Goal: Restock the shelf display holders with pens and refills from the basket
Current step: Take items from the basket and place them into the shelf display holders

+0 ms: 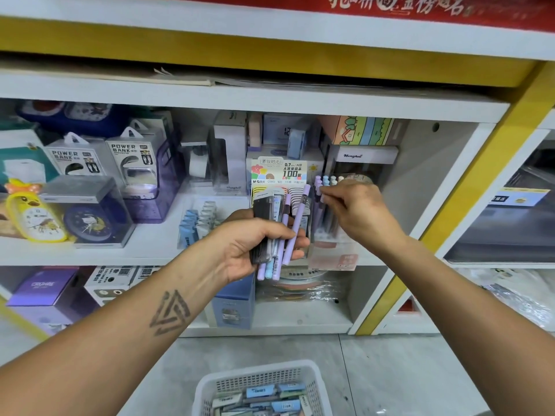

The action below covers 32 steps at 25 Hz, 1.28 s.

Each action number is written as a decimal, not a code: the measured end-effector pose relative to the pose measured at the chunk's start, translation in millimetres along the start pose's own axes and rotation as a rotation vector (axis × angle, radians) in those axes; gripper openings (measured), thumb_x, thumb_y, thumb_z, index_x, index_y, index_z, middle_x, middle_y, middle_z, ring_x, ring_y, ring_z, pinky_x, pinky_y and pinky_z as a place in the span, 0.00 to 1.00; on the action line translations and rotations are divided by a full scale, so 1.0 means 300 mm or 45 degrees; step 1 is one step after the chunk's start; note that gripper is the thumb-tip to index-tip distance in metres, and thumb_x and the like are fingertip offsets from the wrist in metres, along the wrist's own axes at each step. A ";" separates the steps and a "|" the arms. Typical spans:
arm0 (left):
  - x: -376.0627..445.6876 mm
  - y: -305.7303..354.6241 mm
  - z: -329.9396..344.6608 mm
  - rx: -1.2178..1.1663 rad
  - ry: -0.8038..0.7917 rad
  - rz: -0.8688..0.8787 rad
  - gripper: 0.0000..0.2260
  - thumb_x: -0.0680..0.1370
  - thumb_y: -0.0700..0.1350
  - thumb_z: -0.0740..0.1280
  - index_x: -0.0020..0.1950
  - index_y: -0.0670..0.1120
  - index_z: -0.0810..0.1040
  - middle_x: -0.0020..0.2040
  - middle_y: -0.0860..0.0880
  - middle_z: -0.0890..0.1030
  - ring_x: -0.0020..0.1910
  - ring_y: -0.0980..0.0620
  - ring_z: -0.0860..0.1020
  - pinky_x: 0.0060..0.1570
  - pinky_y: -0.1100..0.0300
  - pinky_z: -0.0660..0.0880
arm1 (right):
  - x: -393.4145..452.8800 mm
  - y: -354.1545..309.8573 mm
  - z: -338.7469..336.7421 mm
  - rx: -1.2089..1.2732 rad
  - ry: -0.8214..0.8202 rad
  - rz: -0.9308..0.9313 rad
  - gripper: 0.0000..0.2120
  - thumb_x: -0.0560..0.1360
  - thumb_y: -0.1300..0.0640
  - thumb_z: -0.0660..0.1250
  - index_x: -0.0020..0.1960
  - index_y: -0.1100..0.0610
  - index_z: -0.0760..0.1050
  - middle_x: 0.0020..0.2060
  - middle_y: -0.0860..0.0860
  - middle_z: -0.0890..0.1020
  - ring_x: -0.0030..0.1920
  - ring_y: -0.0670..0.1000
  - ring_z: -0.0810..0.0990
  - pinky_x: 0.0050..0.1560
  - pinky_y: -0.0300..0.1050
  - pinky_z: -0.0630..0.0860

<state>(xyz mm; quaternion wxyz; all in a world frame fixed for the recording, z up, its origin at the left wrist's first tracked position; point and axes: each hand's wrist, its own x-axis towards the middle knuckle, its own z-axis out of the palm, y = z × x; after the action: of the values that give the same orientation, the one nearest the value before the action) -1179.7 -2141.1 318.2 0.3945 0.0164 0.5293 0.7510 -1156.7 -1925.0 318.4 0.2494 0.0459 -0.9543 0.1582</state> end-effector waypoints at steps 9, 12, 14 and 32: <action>-0.004 -0.008 0.016 0.027 -0.081 0.037 0.13 0.75 0.27 0.65 0.58 0.35 0.79 0.52 0.33 0.83 0.51 0.38 0.84 0.43 0.47 0.83 | 0.007 -0.095 -0.026 1.226 -0.053 0.584 0.06 0.80 0.59 0.68 0.54 0.60 0.80 0.30 0.56 0.82 0.27 0.56 0.76 0.26 0.46 0.68; -0.003 -0.005 0.018 -0.002 -0.057 0.012 0.13 0.75 0.28 0.63 0.60 0.32 0.76 0.51 0.32 0.83 0.50 0.37 0.84 0.43 0.47 0.83 | 0.014 -0.082 -0.079 1.334 0.189 0.616 0.04 0.77 0.67 0.69 0.52 0.66 0.79 0.31 0.59 0.82 0.26 0.53 0.77 0.27 0.43 0.73; -0.001 0.001 0.009 -0.025 0.008 -0.005 0.12 0.75 0.28 0.61 0.58 0.32 0.76 0.49 0.32 0.84 0.47 0.38 0.85 0.39 0.50 0.83 | 0.018 -0.052 -0.130 1.266 0.413 0.590 0.04 0.77 0.67 0.68 0.52 0.65 0.79 0.31 0.58 0.82 0.26 0.51 0.78 0.28 0.43 0.75; -0.008 0.004 0.008 0.017 -0.009 -0.016 0.11 0.76 0.26 0.62 0.56 0.33 0.78 0.51 0.35 0.84 0.49 0.42 0.85 0.42 0.52 0.83 | -0.036 0.003 -0.024 0.280 0.108 0.128 0.01 0.80 0.61 0.64 0.51 0.56 0.73 0.39 0.54 0.83 0.41 0.54 0.84 0.43 0.57 0.81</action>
<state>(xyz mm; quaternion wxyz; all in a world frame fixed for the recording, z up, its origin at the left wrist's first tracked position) -1177.6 -2140.8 321.1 0.4011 0.0185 0.5331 0.7447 -1144.1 -1921.8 318.7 0.2746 0.0184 -0.9209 0.2759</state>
